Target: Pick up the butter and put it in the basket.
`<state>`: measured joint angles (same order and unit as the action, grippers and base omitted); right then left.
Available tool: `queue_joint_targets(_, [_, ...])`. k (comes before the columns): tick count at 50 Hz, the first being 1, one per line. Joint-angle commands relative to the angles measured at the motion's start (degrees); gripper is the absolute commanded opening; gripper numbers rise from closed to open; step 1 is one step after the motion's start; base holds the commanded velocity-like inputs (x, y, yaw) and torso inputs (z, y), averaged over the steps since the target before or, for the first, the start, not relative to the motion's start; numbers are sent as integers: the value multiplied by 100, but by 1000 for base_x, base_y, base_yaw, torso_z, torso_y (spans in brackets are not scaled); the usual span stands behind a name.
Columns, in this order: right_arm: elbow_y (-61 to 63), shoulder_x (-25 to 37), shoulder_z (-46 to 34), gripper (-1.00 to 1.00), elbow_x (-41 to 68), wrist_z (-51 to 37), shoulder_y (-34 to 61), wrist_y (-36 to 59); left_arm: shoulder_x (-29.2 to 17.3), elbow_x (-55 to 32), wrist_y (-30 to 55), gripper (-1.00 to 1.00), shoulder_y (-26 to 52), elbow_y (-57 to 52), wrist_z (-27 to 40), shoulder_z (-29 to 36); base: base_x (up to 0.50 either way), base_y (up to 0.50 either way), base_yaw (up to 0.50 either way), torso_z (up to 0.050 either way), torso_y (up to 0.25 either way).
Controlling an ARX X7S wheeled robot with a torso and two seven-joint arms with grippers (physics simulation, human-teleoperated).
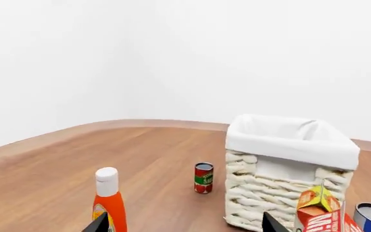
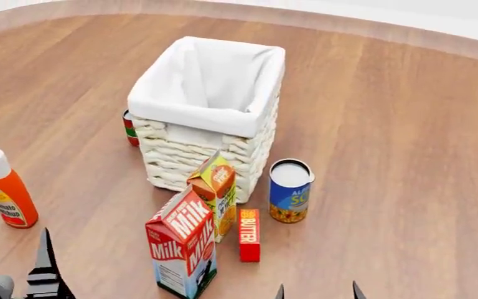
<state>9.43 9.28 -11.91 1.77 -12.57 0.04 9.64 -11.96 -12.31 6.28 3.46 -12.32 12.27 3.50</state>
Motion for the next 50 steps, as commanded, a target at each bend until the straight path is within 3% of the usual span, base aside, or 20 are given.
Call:
queue_joint_targets(1, [215, 30, -11, 100, -17, -150, -123, 98, -213, -427, 514, 100, -68, -810, 130, -308, 0, 0, 0, 0, 0])
queue_joint_targets(23, [315, 98, -101, 100, 12, -234, -102, 231, -250, -467, 389, 100, 10, -740, 201, -350, 415, 125, 0, 0, 0])
queue_joint_targets(50, [302, 162, -160, 100, 64, -365, -71, 156, -270, -520, 354, 100, 78, -647, 303, -347, 20, 6, 0, 0, 0])
